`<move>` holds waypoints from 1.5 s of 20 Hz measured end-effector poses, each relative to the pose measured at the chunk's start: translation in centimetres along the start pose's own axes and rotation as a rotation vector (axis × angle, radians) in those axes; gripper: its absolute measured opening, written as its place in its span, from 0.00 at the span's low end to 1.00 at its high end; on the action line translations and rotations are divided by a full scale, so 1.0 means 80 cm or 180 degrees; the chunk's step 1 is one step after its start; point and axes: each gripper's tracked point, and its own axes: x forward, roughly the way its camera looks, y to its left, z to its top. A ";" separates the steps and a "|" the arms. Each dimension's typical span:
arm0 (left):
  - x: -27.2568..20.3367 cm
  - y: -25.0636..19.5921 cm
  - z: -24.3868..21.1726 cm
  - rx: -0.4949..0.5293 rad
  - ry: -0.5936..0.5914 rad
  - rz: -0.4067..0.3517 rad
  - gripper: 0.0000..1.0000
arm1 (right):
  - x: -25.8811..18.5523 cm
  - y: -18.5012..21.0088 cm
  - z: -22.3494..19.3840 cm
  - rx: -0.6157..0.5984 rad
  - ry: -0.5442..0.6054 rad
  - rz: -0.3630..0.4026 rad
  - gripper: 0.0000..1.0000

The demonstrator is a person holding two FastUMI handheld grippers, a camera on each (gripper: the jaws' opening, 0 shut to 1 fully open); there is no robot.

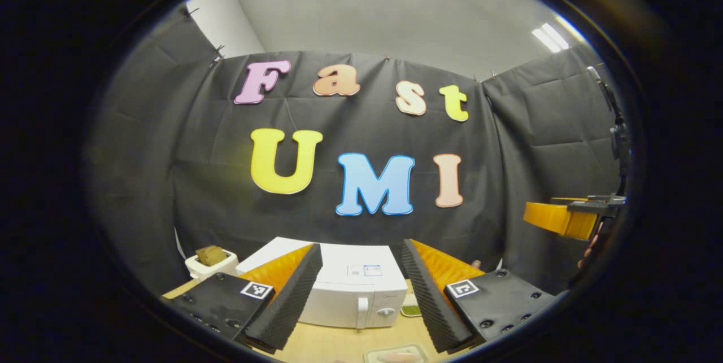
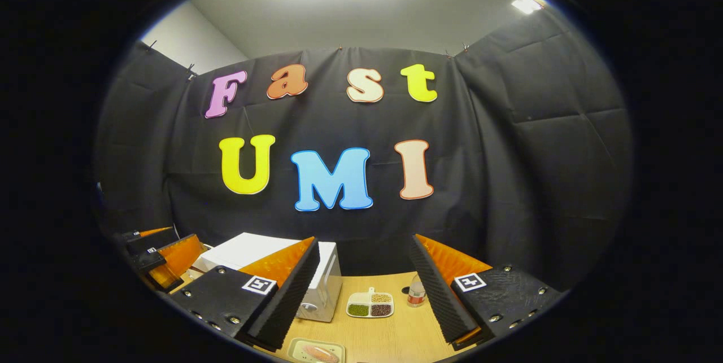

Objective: Open the microwave oven with the left hand, put the food in, and close the microwave oven.

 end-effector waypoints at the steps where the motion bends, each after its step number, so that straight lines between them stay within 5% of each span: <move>1: 0.005 0.001 -0.011 -0.0024 0.0019 -0.0017 0.93 | 0.000 -0.003 -0.003 -0.0010 0.0019 -0.0014 0.98; 8: 0.041 -0.007 -0.113 0.0150 0.0211 -0.0293 0.94 | -0.014 -0.019 -0.022 -0.0182 0.0146 -0.0187 0.99; 18: 0.110 0.008 -0.271 -0.0107 0.0772 -0.0241 0.95 | -0.041 -0.052 -0.043 -0.0288 0.0307 -0.0492 0.99; 30: 0.177 0.008 -0.367 -0.0008 0.1028 -0.0169 1.00 | -0.056 -0.070 -0.073 -0.0293 0.0572 -0.0669 0.99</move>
